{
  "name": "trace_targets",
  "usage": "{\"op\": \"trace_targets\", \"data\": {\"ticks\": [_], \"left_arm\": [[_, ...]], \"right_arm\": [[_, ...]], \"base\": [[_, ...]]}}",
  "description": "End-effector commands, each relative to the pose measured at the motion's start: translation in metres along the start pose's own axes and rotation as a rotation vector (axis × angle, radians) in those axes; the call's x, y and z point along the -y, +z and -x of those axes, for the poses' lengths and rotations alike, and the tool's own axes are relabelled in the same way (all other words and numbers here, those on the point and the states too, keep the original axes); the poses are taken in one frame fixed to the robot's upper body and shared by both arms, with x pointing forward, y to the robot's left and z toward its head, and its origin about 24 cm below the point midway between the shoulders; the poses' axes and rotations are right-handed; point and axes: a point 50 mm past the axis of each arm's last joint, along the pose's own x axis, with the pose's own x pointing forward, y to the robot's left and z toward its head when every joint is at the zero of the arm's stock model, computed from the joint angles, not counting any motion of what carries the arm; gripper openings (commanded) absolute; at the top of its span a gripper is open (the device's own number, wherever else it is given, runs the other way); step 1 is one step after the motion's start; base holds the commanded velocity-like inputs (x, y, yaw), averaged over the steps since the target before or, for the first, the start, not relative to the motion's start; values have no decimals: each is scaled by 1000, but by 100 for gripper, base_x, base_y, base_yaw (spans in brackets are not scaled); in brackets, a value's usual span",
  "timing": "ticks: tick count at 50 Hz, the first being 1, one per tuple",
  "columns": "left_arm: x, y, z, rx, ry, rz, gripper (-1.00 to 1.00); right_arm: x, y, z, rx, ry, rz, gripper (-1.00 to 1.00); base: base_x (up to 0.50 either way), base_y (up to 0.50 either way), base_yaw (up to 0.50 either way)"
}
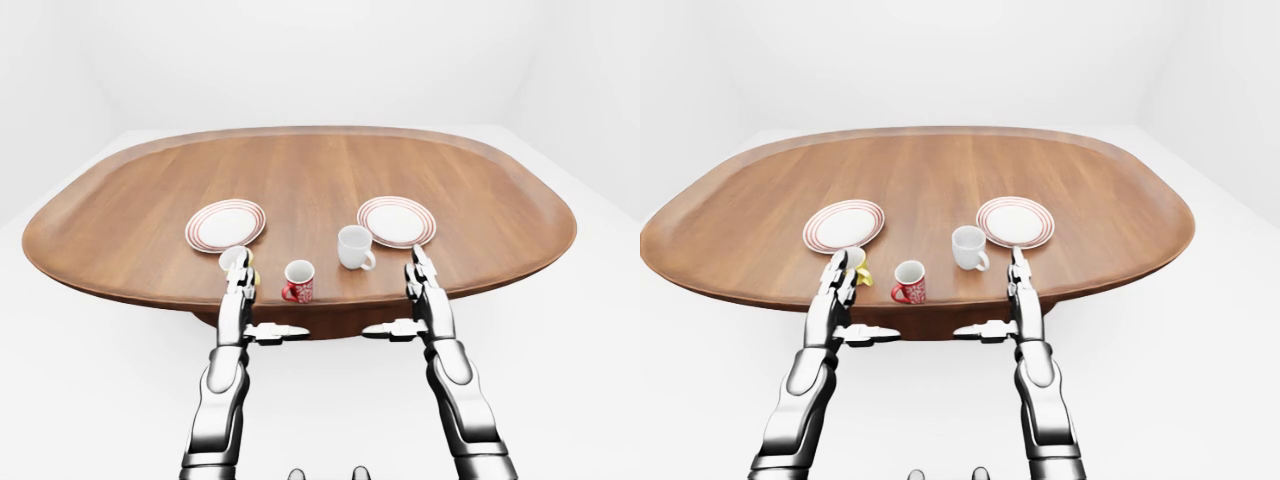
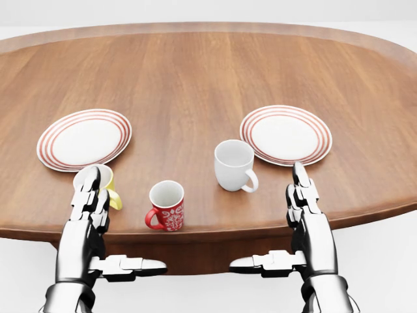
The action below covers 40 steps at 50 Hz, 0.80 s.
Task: Put the red mug on the left plate.
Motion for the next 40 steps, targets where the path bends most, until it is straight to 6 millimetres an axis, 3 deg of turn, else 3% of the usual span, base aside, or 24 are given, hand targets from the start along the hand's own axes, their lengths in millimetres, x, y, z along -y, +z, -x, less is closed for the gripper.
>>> {"op": "trace_targets", "data": {"ticks": [1,23,26,31,40], "left_arm": [[-7,2,0,15,-4,21,100],[-5,5,2,18,-8,13,100],[-7,36,33,164,22,10,100],[-7,69,84,300,68,-98,100],[-11,77,103,303,93,-95,100]], "right_arm": [[6,2,1,-2,-4,16,100],[5,6,4,17,6,11,100],[10,32,30,163,24,-10,100],[25,53,70,265,0,-23,100],[38,64,103,291,-7,-66,100]], "base": [[0,0,0],[0,0,0],[0,0,0],[0,0,0],[0,0,0]]}}
